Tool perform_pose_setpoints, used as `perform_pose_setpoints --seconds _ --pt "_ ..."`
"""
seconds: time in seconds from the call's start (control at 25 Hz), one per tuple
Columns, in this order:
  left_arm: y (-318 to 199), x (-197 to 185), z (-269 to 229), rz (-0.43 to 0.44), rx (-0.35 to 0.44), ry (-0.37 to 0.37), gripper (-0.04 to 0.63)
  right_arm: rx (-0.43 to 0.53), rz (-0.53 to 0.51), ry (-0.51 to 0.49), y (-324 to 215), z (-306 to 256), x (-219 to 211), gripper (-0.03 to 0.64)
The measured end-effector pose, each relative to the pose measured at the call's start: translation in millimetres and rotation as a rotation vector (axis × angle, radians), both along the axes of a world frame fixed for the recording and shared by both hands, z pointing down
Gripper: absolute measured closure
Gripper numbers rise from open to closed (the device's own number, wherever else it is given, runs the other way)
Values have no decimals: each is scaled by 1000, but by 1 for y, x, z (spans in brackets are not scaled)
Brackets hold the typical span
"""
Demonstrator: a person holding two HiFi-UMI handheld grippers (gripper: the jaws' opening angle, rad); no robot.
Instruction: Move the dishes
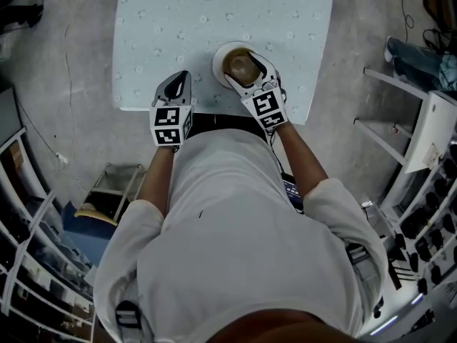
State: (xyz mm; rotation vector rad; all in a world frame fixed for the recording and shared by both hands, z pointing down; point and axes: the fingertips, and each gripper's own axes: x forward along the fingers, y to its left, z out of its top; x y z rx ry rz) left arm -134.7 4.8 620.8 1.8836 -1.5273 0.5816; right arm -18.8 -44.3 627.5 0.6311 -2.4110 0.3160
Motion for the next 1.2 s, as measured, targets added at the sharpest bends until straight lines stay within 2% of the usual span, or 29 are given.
perform_pose_setpoints --seconds 0.24,0.44,0.6,1.2 --pt "6 -5 1 -48 -1 -4 575 -13 -40 1 1 4 -9 282" --pt "10 -9 2 -59 -3 -1 575 -15 -19 2 -2 7 -11 305" --pt "12 -8 1 -53 -6 2 575 -13 3 3 -4 7 -8 333" --pt "11 1 -10 -3 19 1 575 -8 39 2 -2 1 -4 342"
